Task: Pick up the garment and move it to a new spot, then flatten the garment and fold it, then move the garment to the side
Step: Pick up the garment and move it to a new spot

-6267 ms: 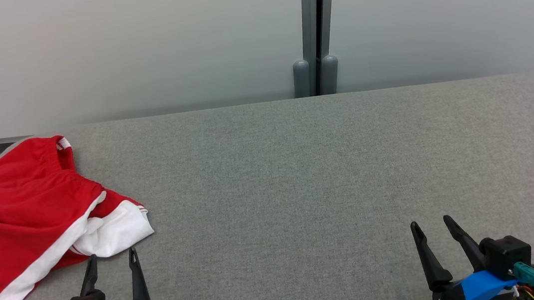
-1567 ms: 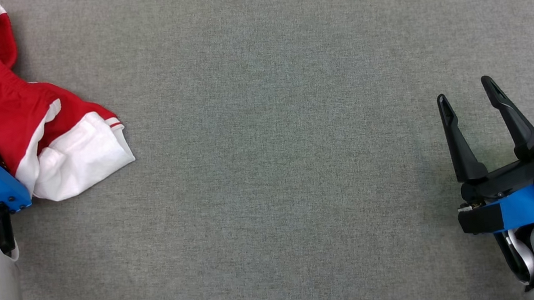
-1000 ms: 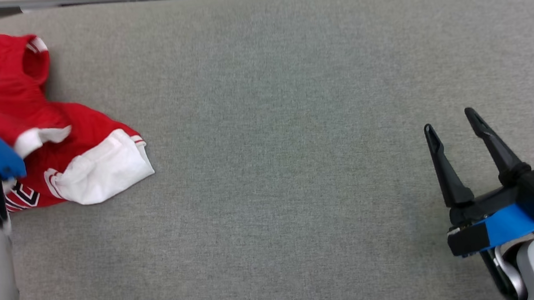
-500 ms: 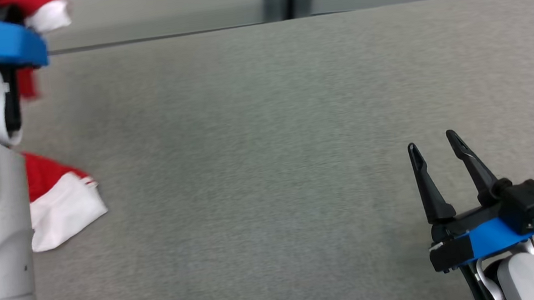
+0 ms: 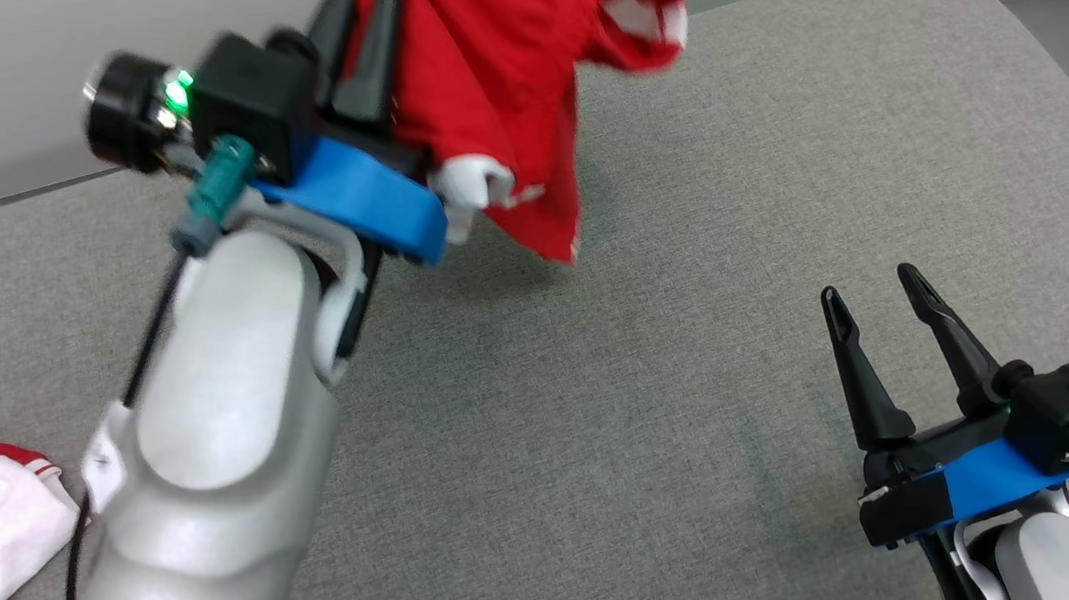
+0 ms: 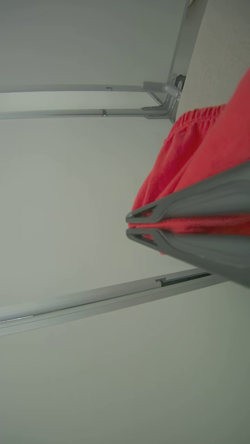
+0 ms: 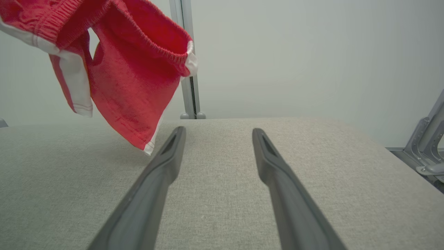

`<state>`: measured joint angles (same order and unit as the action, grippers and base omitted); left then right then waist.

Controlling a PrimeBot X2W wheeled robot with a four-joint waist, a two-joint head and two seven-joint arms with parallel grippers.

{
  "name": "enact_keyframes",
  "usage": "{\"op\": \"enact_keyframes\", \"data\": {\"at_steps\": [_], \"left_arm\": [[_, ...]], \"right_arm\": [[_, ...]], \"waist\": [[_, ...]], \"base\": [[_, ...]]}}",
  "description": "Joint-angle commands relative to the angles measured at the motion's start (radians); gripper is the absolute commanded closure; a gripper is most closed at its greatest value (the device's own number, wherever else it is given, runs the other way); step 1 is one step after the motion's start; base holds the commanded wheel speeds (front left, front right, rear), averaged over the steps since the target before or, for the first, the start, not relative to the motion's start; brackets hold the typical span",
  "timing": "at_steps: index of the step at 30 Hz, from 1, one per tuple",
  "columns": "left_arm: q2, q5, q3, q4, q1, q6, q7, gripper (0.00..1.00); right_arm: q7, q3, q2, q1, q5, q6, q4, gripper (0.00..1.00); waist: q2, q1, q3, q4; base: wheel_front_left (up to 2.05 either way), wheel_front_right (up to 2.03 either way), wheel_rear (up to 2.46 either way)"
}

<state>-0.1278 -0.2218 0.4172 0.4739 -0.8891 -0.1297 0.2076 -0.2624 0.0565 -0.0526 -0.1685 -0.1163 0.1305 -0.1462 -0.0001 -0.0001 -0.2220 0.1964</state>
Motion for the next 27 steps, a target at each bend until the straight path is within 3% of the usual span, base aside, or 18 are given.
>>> {"op": "enact_keyframes", "data": {"at_steps": [1, 12, 13, 14, 19, 27], "left_arm": [[0.005, -0.014, 0.014, 0.022, 0.047, 0.000, 0.010, 1.00], [0.065, -0.106, 0.150, 0.215, 0.362, 0.000, 0.052, 1.00], [0.068, -0.110, 0.168, 0.230, 0.374, 0.000, 0.052, 0.53], [0.070, -0.112, 0.175, 0.242, 0.383, 0.000, 0.054, 0.00], [0.077, -0.119, 0.155, 0.168, 0.391, 0.023, 0.059, 0.00], [0.033, -0.065, -0.053, -0.076, 0.519, 0.085, 0.058, 0.00]], "right_arm": [[-0.004, -0.003, 0.002, 0.012, -0.009, 0.000, 0.005, 0.00], [-0.004, -0.003, 0.002, 0.019, -0.023, 0.000, -0.001, 0.00], [-0.004, 0.000, 0.002, 0.020, -0.024, 0.000, -0.004, 0.00], [-0.004, 0.003, 0.002, 0.021, -0.025, 0.000, -0.007, 0.00], [-0.004, -0.004, 0.001, 0.043, -0.026, 0.000, -0.020, 0.00], [-0.004, -0.019, 0.001, 0.084, -0.039, 0.000, -0.043, 0.00]], "waist": [[0.0001, 0.0001, 0.001, 0.002], [0.0001, 0.0001, 0.014, -0.019], [0.0001, 0.0001, 0.016, -0.022], [0.0001, 0.0001, 0.020, -0.025], [0.0001, 0.0001, 0.051, -0.062], [0.0001, 0.0001, 0.095, -0.147]], "base": [[0.00, 0.00, 0.00], [0.00, 0.00, 0.00], [0.00, 0.00, 0.00], [0.00, 0.00, 0.00], [0.00, 0.00, 0.00], [0.00, 0.00, 0.00]]}}
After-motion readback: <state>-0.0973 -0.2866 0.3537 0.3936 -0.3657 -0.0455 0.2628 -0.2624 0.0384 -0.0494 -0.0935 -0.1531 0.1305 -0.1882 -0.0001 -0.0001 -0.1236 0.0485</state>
